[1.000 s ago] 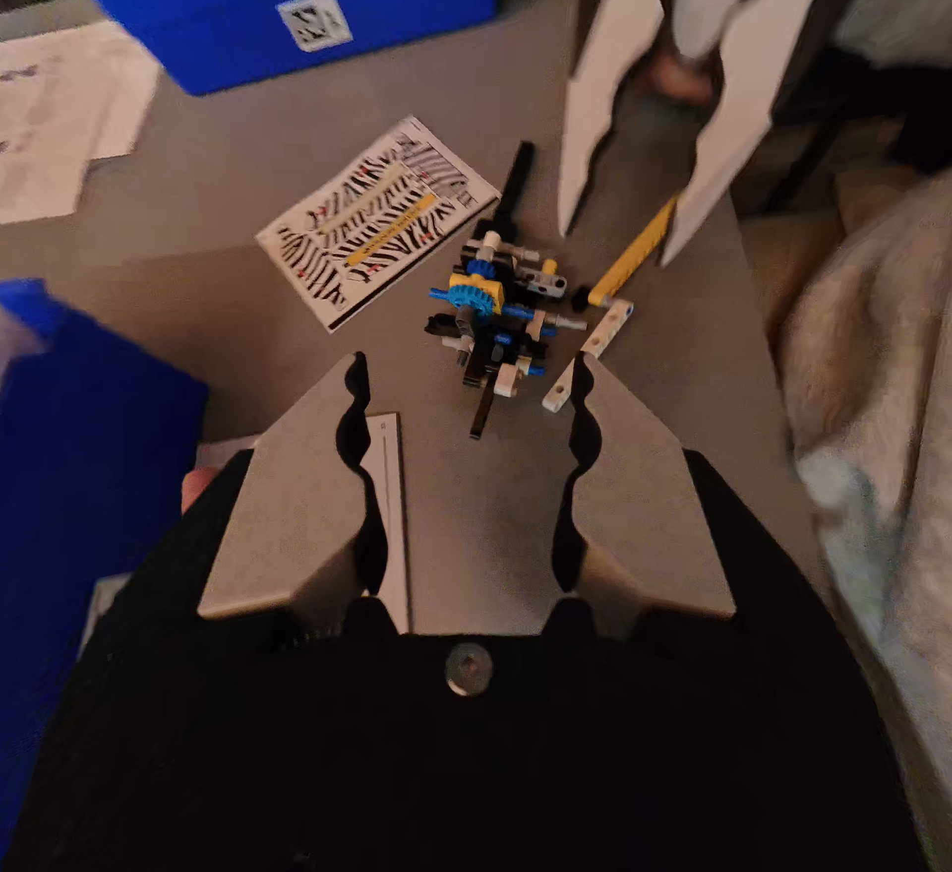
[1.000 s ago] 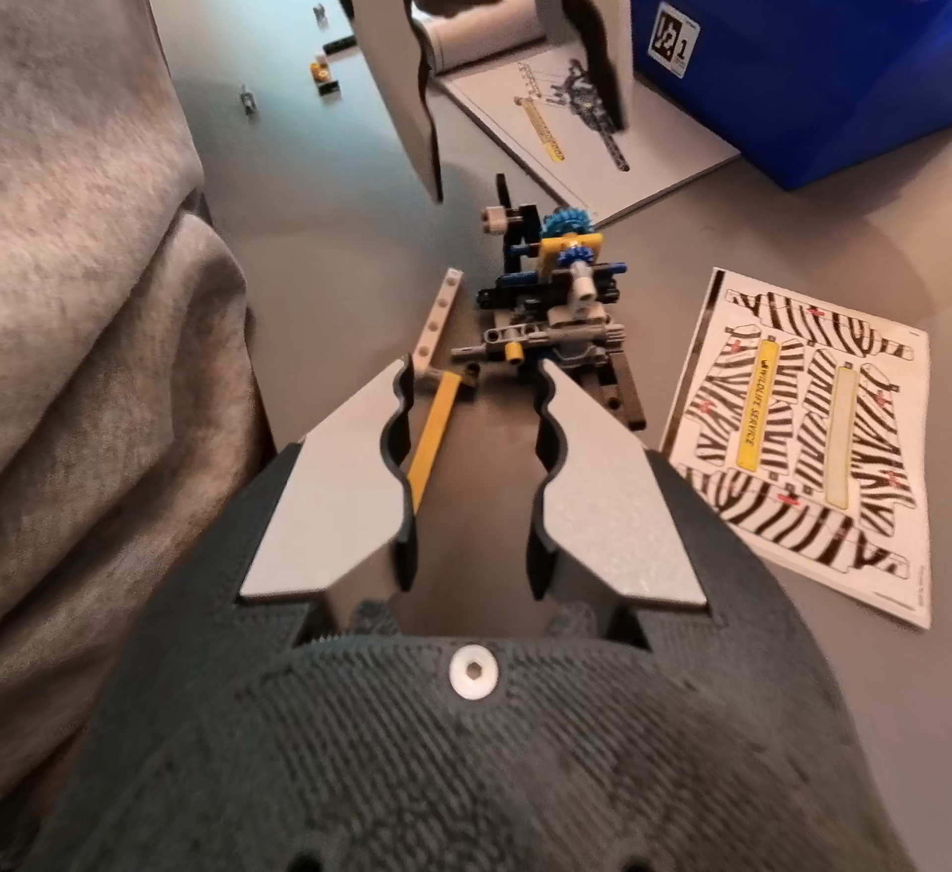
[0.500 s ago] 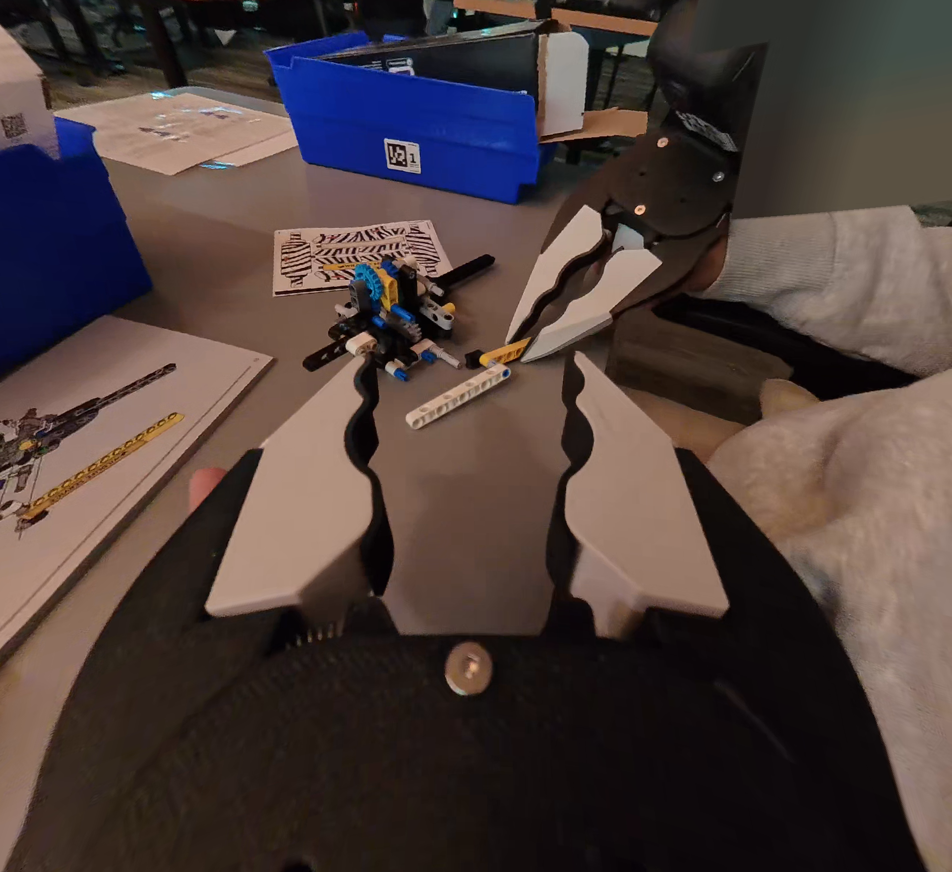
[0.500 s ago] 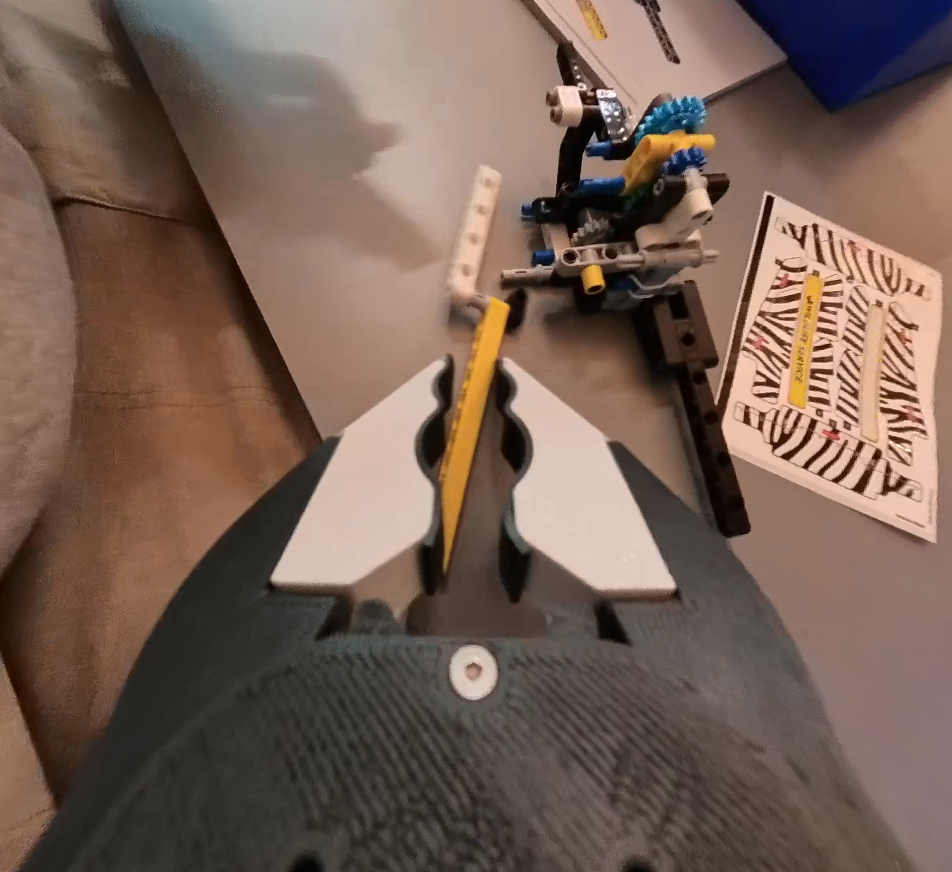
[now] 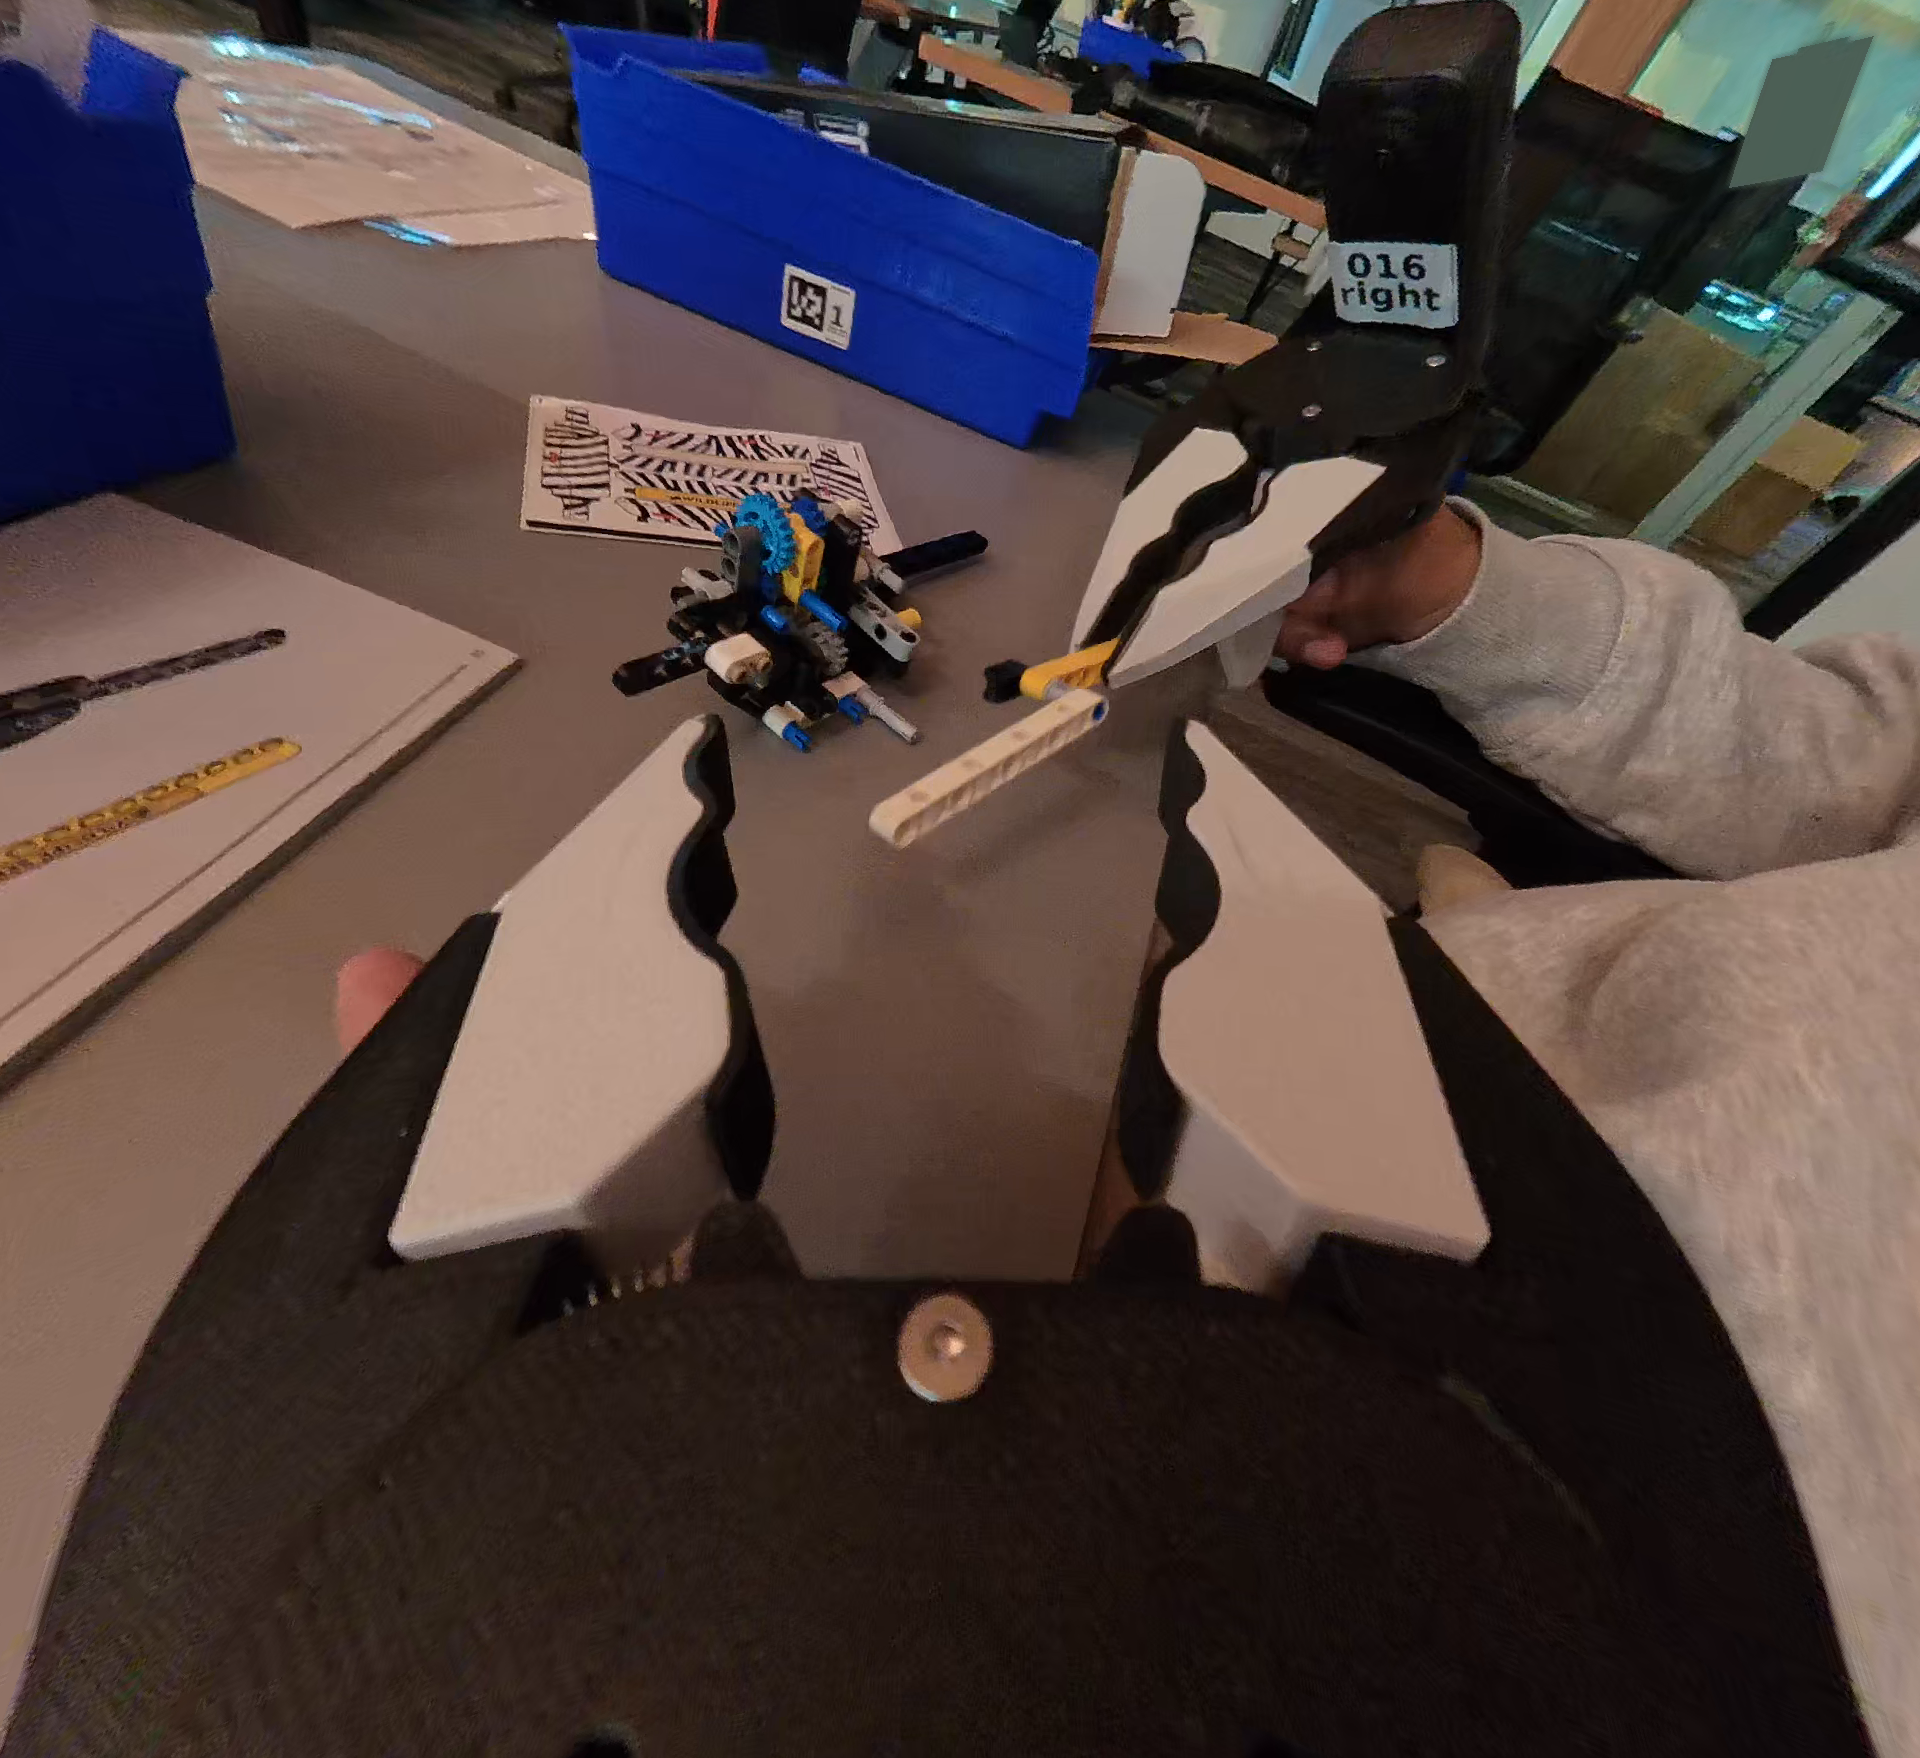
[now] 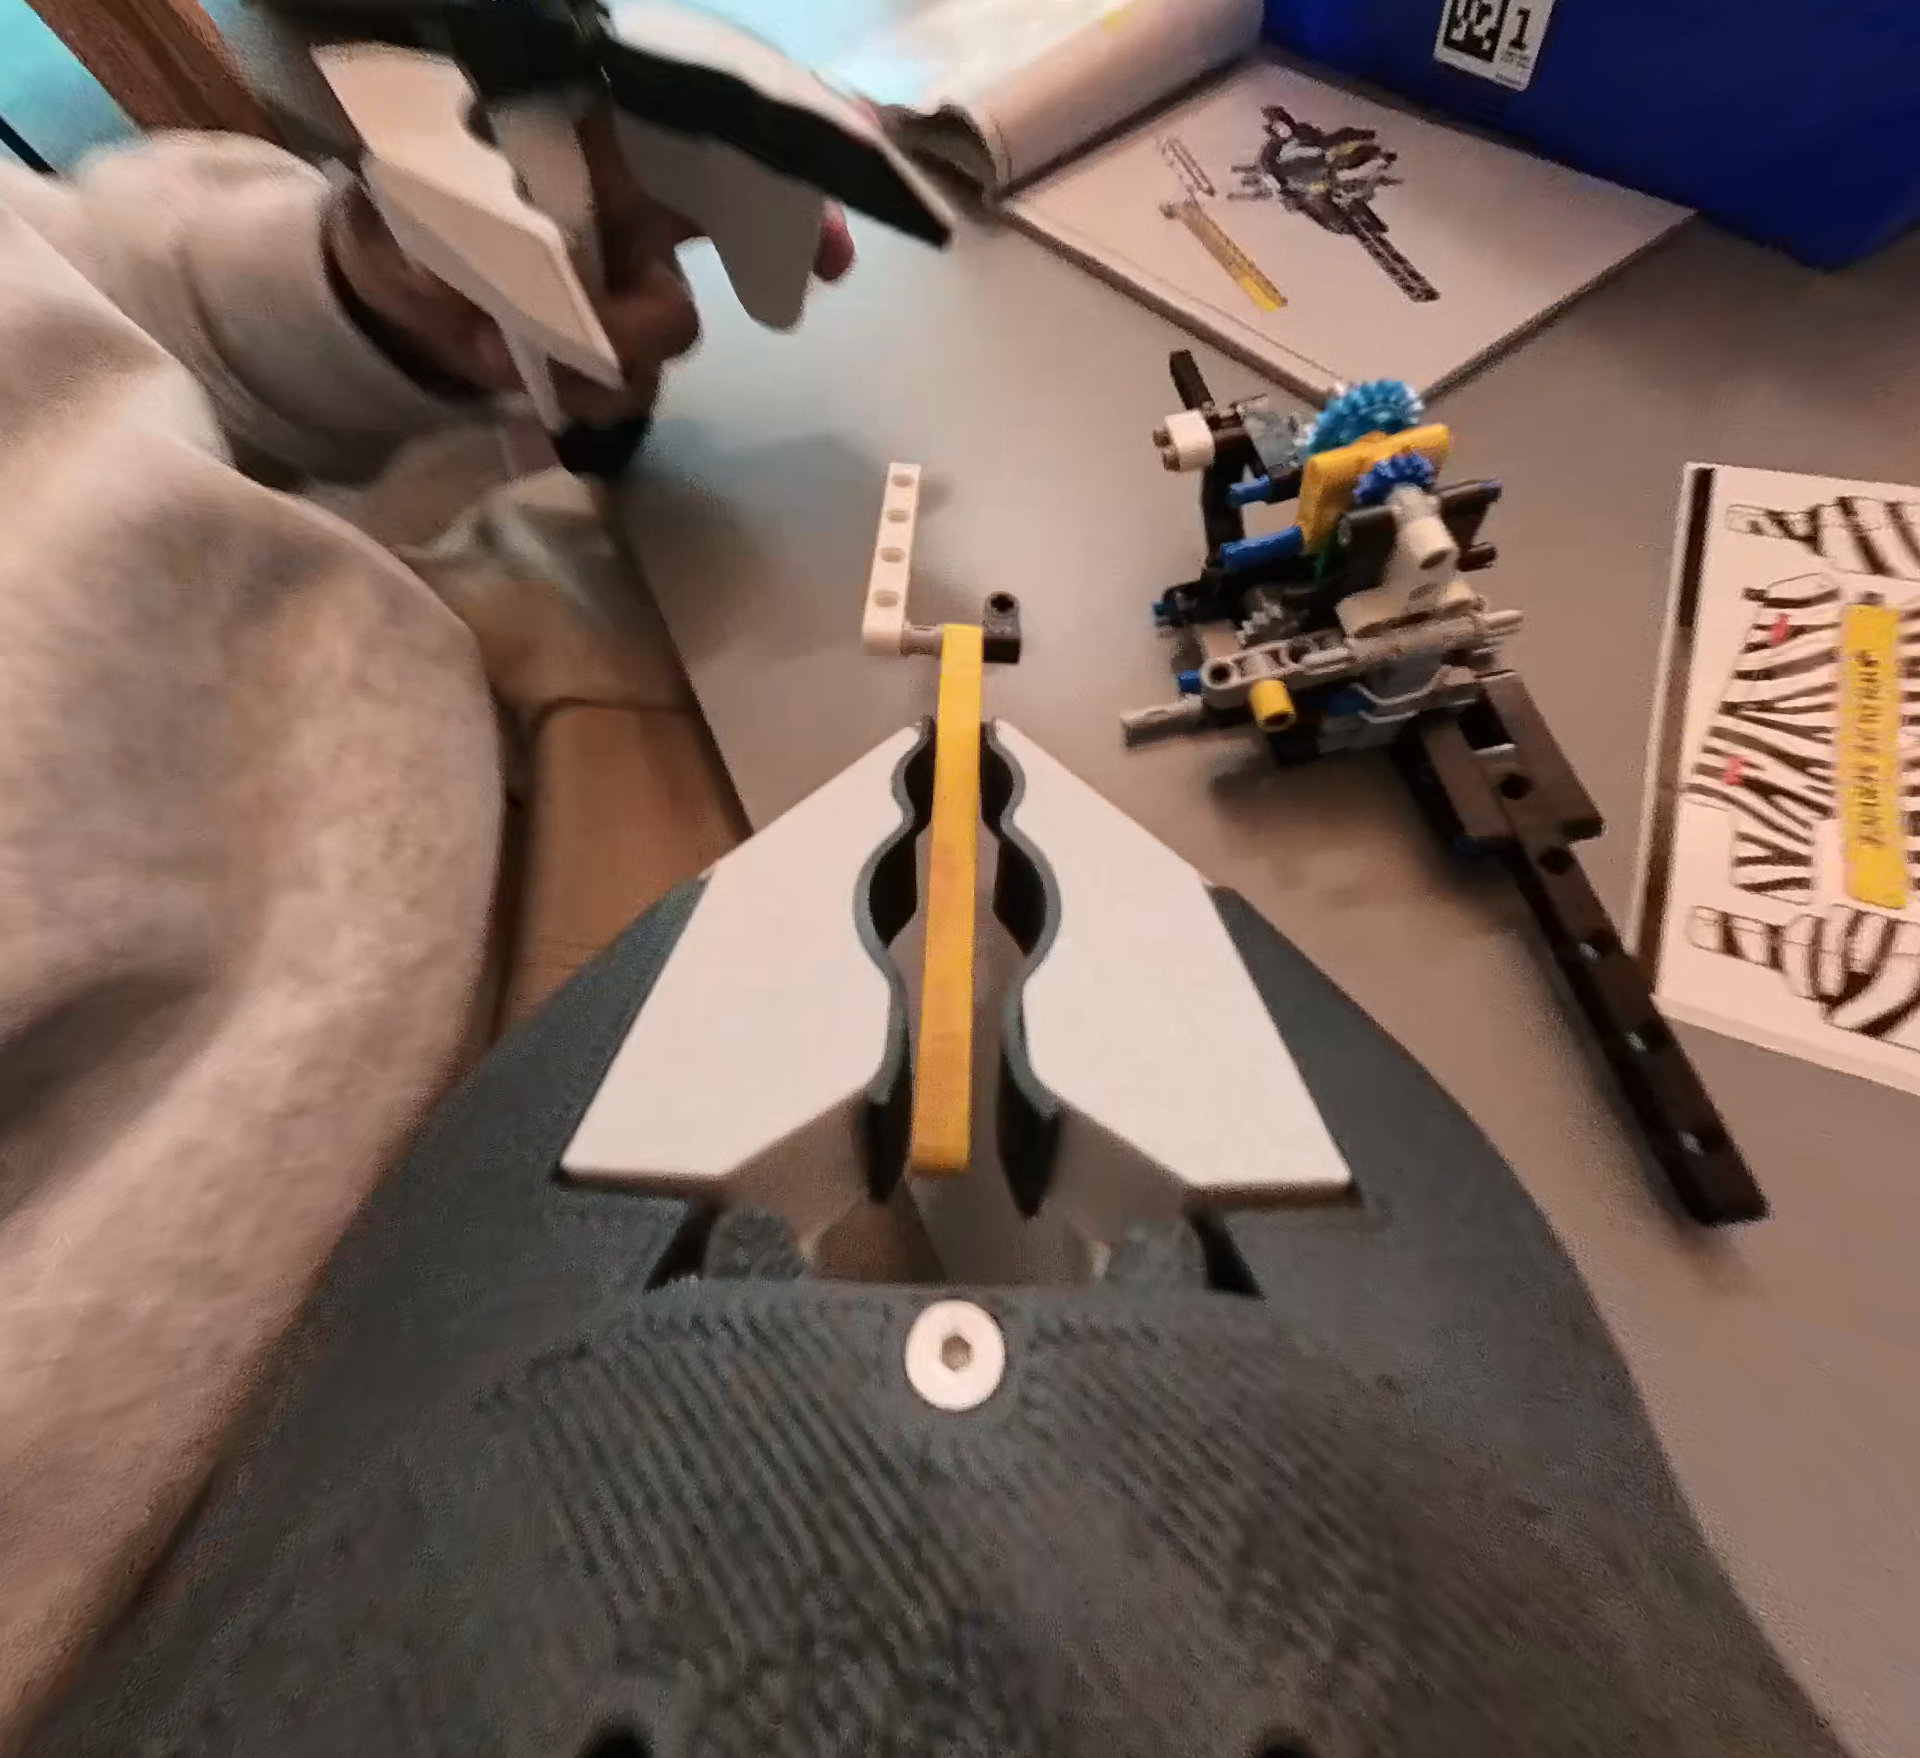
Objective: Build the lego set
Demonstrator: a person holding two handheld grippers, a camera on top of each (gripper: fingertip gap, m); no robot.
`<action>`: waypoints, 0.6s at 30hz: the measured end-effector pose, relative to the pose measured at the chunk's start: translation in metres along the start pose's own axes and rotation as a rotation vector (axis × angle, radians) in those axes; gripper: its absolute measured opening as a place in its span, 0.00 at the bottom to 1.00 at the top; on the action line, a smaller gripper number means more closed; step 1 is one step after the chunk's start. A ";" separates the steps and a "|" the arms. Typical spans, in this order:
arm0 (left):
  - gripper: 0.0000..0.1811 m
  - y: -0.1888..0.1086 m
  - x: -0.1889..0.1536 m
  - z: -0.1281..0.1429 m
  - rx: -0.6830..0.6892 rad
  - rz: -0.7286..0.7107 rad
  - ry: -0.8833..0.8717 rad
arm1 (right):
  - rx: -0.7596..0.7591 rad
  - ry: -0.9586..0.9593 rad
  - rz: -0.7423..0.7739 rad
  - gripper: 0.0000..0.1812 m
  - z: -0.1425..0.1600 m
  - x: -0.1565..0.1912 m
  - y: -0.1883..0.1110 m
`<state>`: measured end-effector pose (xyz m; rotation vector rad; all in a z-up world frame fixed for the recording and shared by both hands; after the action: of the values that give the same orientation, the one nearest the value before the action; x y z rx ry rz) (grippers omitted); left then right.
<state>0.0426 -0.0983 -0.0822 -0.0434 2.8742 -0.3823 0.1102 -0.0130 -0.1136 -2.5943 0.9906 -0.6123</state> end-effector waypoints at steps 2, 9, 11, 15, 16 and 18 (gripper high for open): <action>0.45 0.002 -0.002 0.005 0.042 0.042 -0.045 | -0.068 0.057 -0.055 0.03 -0.006 0.003 -0.002; 0.21 0.000 -0.014 0.006 0.074 0.228 -0.160 | -0.230 0.075 -0.159 0.03 -0.031 0.013 -0.003; 0.17 0.000 -0.014 0.004 0.051 0.226 -0.161 | -0.210 0.007 -0.136 0.03 -0.034 0.016 0.001; 0.13 0.002 -0.009 0.002 0.037 0.207 -0.201 | -0.140 0.108 -0.194 0.03 -0.022 0.016 0.017; 0.14 0.003 -0.006 0.002 0.041 0.191 -0.218 | -0.135 0.153 -0.222 0.03 -0.019 0.016 0.020; 0.19 0.002 -0.004 0.001 0.034 0.197 -0.240 | -0.123 0.219 -0.242 0.03 -0.016 0.015 0.023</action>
<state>0.0466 -0.0961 -0.0828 0.1856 2.6057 -0.3602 0.0997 -0.0417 -0.1057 -2.8273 0.8026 -0.9403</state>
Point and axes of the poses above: each gripper's, where its closed fingertips meet, y out along the fingers, z out of its underside, x = y × z across the jaws, the point moved 2 cm from there along -y, back along the fingers, and after that the axes turned 12 degrees about -z, right-handed, at the moved point
